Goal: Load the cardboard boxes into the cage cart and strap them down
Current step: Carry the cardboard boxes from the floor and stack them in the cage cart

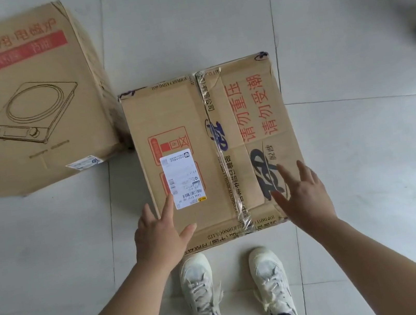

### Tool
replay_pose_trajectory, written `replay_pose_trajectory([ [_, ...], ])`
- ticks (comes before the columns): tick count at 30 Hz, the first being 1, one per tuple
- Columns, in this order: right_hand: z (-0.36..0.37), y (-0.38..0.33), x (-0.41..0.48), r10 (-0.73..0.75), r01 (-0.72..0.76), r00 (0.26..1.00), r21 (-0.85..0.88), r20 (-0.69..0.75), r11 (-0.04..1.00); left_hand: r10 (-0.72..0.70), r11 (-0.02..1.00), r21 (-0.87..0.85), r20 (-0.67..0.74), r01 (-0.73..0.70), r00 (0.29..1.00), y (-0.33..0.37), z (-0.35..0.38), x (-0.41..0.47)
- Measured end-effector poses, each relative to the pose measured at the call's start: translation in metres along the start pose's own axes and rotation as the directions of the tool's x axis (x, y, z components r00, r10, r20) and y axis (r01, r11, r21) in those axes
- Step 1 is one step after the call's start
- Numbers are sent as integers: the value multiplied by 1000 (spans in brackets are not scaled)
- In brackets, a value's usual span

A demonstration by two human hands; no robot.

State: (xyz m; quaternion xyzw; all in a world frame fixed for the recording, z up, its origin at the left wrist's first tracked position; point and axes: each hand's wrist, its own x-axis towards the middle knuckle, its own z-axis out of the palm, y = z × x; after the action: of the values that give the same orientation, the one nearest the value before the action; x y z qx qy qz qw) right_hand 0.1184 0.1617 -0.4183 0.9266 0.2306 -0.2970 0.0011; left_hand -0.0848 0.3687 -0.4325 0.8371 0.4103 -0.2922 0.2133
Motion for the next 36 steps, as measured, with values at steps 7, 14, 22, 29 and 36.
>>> replay_pose_trajectory([
  [7, 57, 35, 36, 79, -77, 996, 30, -47, 997, -11, 969, -245, -61, -4, 998, -9, 61, 26],
  [14, 58, 42, 43, 88, -69, 993, 225, -76, 972, -85, 917, -398, -130, 26, 988, 0, 69, 25],
  [22, -9, 27, 22, 117, -67, 977, 261, -179, 963, -146, 929, -360, -146, 85, 979, 14, 7, -5],
  [29, -87, 7, -28, 151, -117, 980, 234, -132, 965, -210, 928, -343, -155, 146, 965, 24, -82, -64],
  [36, -199, -35, -102, -4, 43, 979, 186, -206, 982, -307, 890, -412, -221, 197, 926, 18, -168, -180],
])
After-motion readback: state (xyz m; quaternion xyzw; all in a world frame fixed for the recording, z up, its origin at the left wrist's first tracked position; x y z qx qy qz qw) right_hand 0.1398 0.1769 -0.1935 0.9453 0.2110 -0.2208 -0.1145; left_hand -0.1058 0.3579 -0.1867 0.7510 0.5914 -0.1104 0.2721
